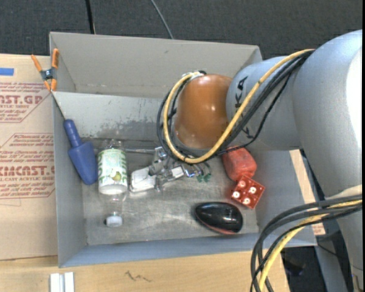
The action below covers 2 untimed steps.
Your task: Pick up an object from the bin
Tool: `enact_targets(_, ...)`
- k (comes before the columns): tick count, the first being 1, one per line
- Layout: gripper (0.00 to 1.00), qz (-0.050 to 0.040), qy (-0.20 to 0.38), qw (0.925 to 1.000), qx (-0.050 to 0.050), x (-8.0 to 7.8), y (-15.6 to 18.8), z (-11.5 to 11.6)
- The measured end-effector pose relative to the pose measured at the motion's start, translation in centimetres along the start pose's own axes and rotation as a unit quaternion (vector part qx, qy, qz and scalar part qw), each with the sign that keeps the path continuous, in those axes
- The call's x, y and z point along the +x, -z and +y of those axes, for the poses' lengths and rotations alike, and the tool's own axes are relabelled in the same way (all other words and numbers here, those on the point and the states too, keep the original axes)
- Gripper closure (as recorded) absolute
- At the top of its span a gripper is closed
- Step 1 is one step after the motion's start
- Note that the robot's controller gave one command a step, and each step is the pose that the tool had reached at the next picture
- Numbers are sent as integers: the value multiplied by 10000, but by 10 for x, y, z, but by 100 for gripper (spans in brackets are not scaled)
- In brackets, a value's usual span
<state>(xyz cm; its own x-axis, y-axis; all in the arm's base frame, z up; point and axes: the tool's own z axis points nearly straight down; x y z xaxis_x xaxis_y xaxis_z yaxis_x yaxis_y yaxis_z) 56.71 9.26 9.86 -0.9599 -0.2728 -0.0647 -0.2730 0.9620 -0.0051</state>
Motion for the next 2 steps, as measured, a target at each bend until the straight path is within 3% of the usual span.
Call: enact_targets(2, 100, 0, 0, 10000, -1, 0, 0, 0)
